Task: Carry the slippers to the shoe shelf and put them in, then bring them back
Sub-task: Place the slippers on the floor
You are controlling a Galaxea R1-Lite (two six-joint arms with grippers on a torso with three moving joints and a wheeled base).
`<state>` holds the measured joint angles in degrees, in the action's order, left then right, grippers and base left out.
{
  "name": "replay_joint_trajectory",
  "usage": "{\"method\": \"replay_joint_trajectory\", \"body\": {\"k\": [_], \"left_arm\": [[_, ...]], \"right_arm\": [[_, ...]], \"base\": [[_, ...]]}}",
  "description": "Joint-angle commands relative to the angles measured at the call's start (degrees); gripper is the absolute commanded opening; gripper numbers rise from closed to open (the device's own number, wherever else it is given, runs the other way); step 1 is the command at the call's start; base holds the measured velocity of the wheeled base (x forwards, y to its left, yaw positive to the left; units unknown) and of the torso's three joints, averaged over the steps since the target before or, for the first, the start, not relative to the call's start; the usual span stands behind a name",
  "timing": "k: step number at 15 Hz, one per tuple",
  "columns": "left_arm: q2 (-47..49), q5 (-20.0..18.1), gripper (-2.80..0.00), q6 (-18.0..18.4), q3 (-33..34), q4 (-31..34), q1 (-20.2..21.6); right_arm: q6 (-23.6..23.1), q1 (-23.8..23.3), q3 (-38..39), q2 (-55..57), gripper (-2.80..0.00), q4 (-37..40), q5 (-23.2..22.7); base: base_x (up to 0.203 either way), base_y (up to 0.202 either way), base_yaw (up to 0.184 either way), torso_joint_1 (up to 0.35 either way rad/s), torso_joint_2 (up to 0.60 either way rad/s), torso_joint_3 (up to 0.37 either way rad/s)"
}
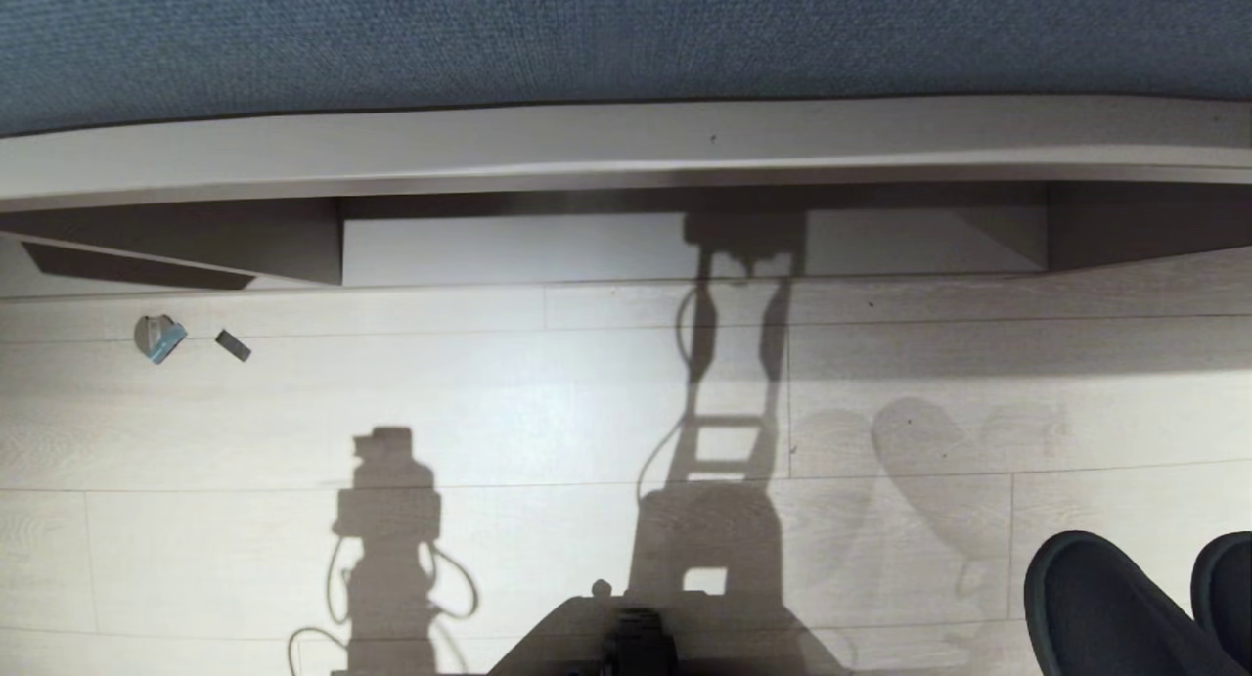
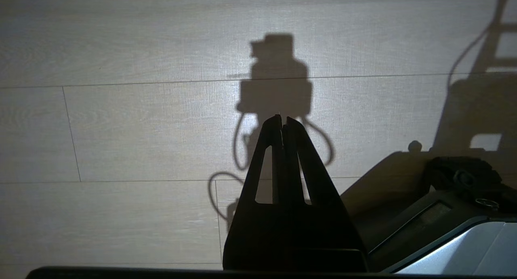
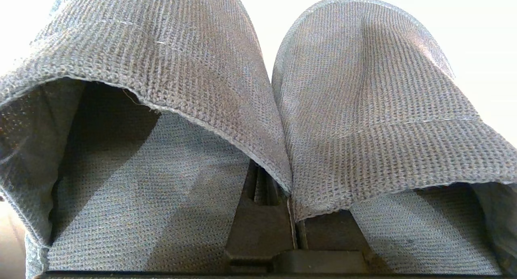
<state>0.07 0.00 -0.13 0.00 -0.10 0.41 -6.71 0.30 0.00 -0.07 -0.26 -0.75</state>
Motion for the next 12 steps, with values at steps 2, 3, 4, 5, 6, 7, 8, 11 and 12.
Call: {"method": "replay_joint_trajectory", "body": {"k": [2, 3, 4, 5, 6, 7, 8, 11, 12], "left_arm": [[0.0, 0.0, -2.8, 0.0, -0.1, 0.2, -0.1], [0.0, 0.0, -2.8, 0.0, -0.1, 0.2, -0.1], [0.0, 0.0, -2.8, 0.0, -0.1, 0.1, -0.1], [0.0, 0.0, -2.8, -0.2, -0.1, 0.0, 0.0], [0.0, 0.0, -2.8, -0.5, 0.0, 0.0, 0.0], [0.0, 0.0, -2.8, -0.7, 0.0, -0.1, 0.0], [0.0, 0.0, -2.8, -0.7, 0.0, 0.0, 0.0], [0.0, 0.0, -2.8, -0.8, 0.0, -0.2, 0.0], [0.0, 0.0, -2.8, -0.8, 0.0, -0.2, 0.0]], "right_arm": [[-0.1, 0.0, -0.1, 0.2, -2.8, 0.1, 0.0], [-0.1, 0.0, -0.1, 0.2, -2.8, 0.1, 0.0], [0.0, 0.0, -0.1, 0.2, -2.8, 0.1, 0.0], [0.0, 0.0, -0.1, 0.2, -2.8, 0.1, 0.0], [0.0, 0.0, -0.1, 0.2, -2.8, 0.3, 0.0], [0.0, 0.0, -0.1, 0.2, -2.8, 0.3, 0.0], [0.0, 0.0, -0.1, 0.2, -2.8, 0.3, 0.0], [-0.3, 0.0, -0.1, 0.2, -2.8, 0.2, 0.0], [-0.4, 0.0, -0.1, 0.2, -2.8, 0.2, 0.0]], "base": [[0.0, 0.0, 0.0, 0.002, 0.0, 0.205], [0.0, 0.0, 0.0, 0.007, 0.01, 0.209], [0.0, 0.0, 0.0, -0.002, 0.0, 0.2], [0.0, 0.0, 0.0, 0.002, 0.0, 0.198], [0.0, 0.0, 0.0, 0.002, 0.0, 0.203], [0.0, 0.0, 0.0, 0.007, 0.0, 0.202], [0.0, 0.0, 0.0, 0.003, 0.0, 0.202], [0.0, 0.0, 0.0, 0.004, 0.0, 0.206], [0.0, 0.0, 0.0, 0.0, 0.0, 0.205]]}}
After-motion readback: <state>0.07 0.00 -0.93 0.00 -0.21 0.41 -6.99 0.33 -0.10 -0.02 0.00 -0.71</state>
